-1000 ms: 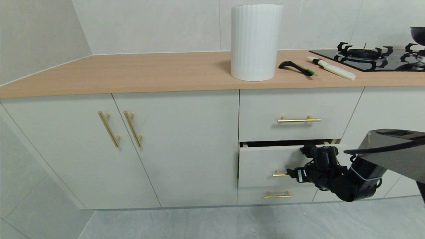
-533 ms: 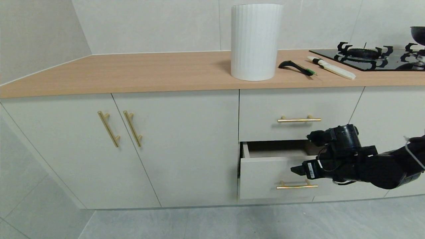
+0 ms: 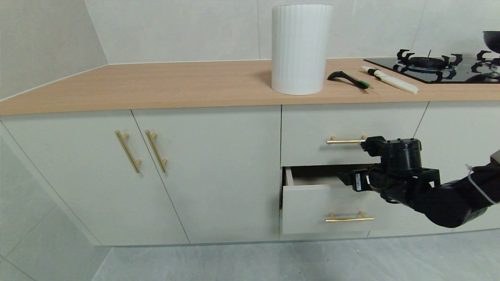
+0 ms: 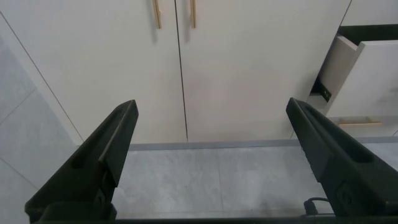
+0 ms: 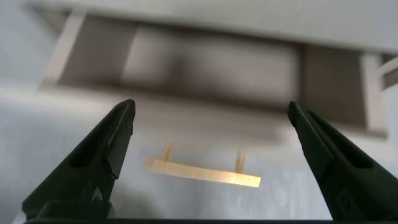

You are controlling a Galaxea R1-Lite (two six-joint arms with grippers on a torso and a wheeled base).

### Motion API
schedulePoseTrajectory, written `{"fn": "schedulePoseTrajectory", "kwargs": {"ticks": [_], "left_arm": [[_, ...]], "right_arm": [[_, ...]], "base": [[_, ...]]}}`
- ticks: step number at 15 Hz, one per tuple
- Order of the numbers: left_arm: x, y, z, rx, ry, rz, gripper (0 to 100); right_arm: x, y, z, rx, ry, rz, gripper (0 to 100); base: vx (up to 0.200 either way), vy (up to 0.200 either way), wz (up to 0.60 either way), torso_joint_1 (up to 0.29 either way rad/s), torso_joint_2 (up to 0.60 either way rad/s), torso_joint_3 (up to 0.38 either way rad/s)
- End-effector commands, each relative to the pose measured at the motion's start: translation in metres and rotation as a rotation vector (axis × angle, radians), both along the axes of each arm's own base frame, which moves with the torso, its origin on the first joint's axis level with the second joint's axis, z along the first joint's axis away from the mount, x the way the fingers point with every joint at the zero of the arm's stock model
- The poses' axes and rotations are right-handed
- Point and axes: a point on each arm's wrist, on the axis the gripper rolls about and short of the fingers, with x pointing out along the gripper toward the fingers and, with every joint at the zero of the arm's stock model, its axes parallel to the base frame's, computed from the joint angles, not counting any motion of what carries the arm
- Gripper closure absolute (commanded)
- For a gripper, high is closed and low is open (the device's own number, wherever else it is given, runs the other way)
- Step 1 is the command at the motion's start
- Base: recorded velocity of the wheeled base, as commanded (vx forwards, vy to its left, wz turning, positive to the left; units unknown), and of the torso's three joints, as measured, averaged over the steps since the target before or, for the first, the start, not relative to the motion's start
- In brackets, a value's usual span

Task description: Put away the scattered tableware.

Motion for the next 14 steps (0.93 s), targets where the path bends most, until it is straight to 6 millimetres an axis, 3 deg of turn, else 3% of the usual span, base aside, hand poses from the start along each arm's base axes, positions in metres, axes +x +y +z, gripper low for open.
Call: {"fn": "schedulePoseTrajectory", "kwargs": {"ticks": [1, 14], "left_arm": [[0.0001, 0.0000, 0.0000, 0.000, 0.001, 0.000, 0], [0.0001, 0.0000, 0.0000, 0.000, 0.001, 0.000, 0]], "right_arm": [[0.0092, 0.0030, -0.0322, -0.026, 0.055, -0.011, 0], [0.0155, 0.0028, -0.0417, -0.030, 0.097, -0.015, 0]], "base": [[0.000, 0.000, 0.00, 0.000, 0.00, 0.000], [0.000, 0.000, 0.00, 0.000, 0.00, 0.000]]}}
